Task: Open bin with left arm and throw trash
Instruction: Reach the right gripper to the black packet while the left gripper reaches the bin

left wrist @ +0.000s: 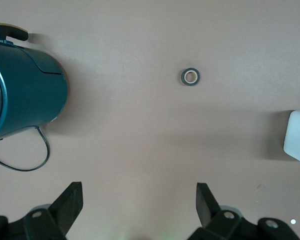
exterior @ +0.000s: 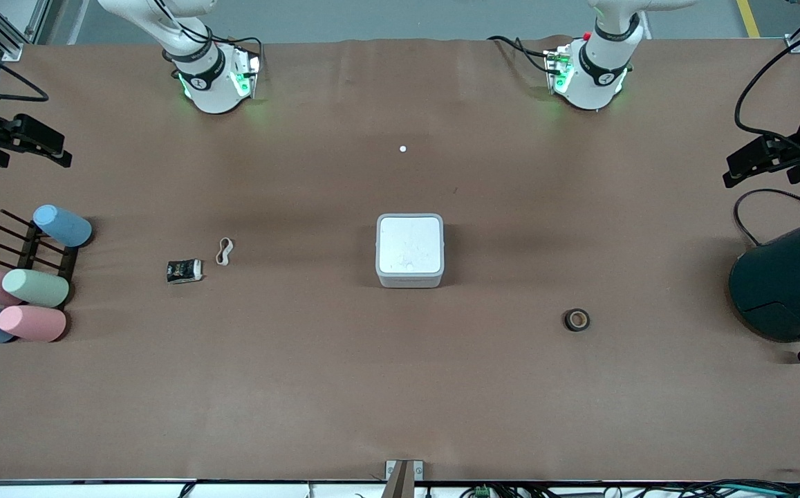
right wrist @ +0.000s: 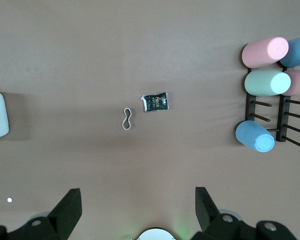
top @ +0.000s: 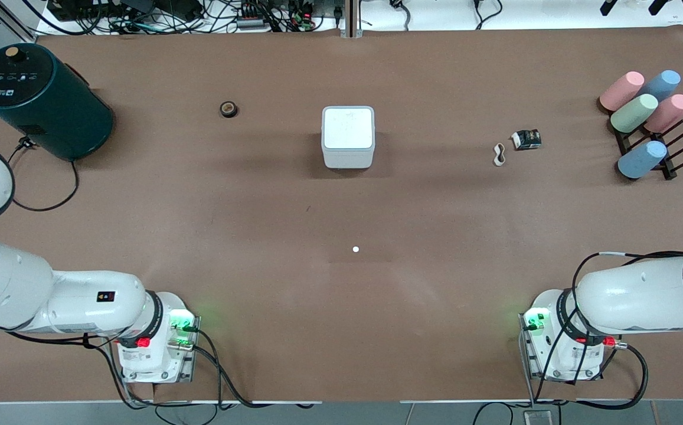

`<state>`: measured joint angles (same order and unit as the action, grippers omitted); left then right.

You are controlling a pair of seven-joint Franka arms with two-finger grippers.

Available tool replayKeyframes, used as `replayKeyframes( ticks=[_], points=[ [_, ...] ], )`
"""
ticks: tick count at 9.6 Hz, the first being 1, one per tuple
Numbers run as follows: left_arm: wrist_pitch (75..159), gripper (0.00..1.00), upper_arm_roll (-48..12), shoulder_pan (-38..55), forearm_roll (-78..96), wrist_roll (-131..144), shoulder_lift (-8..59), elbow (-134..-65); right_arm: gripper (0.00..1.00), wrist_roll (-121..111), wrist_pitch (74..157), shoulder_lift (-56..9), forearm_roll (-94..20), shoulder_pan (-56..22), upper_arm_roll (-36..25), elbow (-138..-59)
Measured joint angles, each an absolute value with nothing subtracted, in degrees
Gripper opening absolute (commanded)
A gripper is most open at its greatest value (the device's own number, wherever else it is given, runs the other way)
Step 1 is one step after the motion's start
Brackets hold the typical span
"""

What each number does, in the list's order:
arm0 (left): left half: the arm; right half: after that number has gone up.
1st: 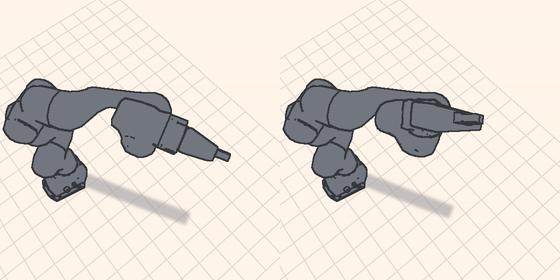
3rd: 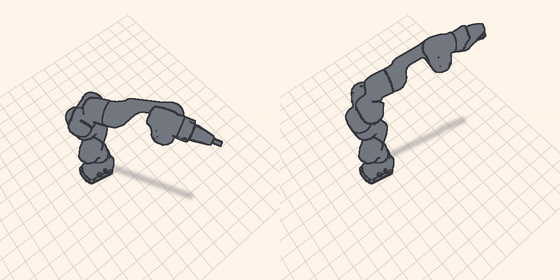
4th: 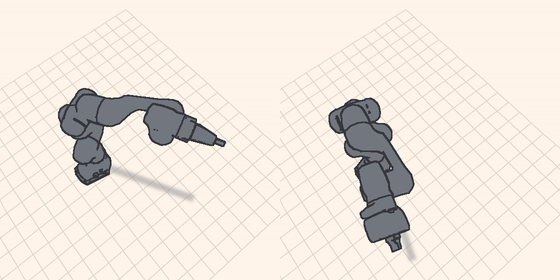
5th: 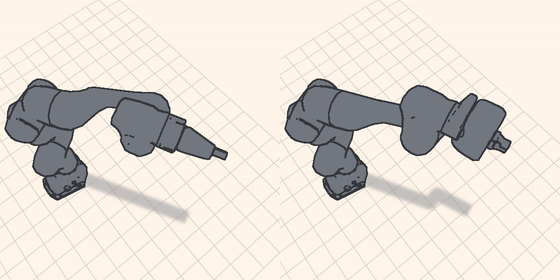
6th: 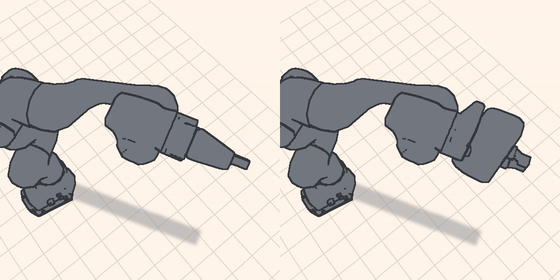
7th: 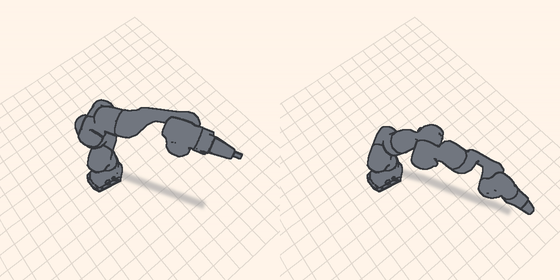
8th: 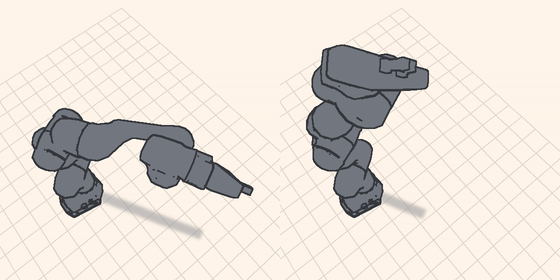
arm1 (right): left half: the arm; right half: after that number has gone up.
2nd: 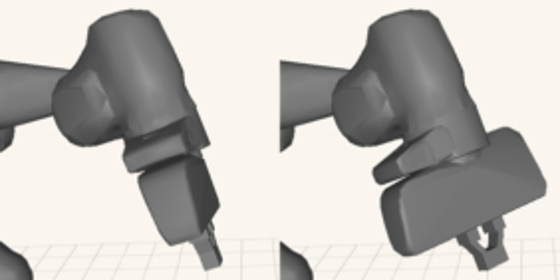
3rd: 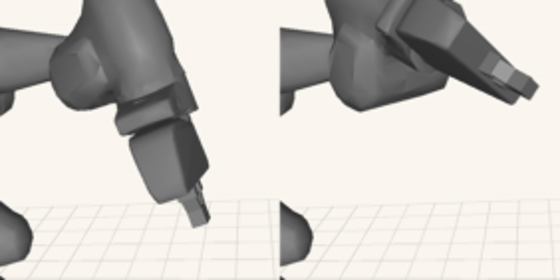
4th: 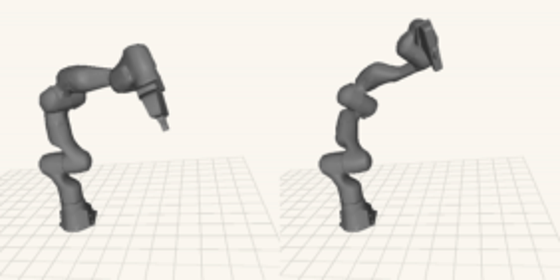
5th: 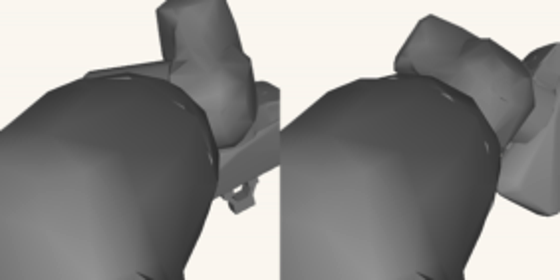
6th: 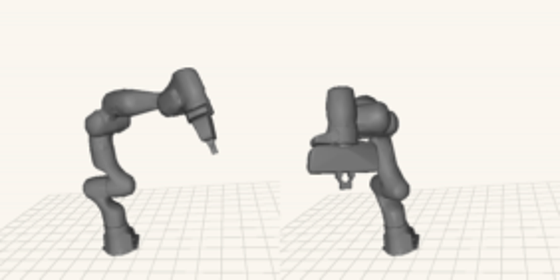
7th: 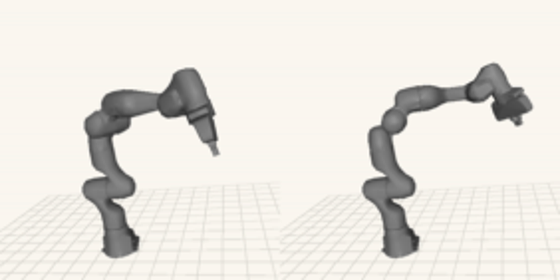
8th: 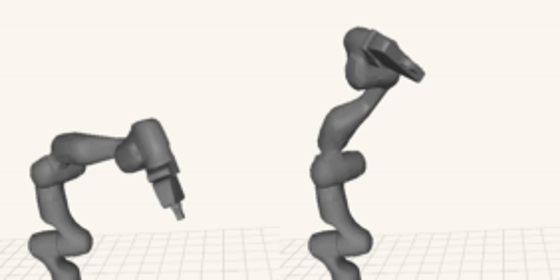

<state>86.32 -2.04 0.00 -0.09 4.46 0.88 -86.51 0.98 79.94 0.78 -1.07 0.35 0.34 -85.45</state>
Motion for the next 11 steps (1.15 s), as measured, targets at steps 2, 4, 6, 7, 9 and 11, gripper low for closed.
replayKeyframes(
  ticks=[2, 4, 6, 7, 9, 11],
  points=[
    [86.37, 1.0, -2.07, 0.25, -0.09, 4.56, 0.89, -86.44, 1.0, 0.98, 79.94, 0.77, -1.07, 0.31, 0.4, -85.49],
    [86.37, 1.0, -2.1, 0.5, -0.09, 4.6, 0.94, -86.43, 1.0, 0.94, 82.86, 0.09, -1.07, 0.41, 0.36, -87.89],
    [86.29, 0.71, -2.5, 0.74, -0.09, 4.18, 1.54, -86.6, 1.0, -1.46, 94.58, -4.41, -1.03, 0.63, 0.21, -94.62],
    [86.29, 0.39, -3.62, 1.85, 0.69, 3.58, 2.99, -86.89, 1.0, -2.99, 100.18, -8.7, -0.59, 0.83, 0.12, -96.92],
    [87.64, 0.09, -8.2, 6.84, 3.75, 5.42, 9.17, -87.08, 1.0, -6.04, 108.69, -17.69, 1.09, 1.9, -0.02, -98.62],
    [96.81, 0.0, -10.19, 15.24, 3.92, 10.02, 16.95, -86.52, 1.0, -7.42, 117.72, -22.51, 1.35, 3.78, -0.14, -102.28]
  ],
)
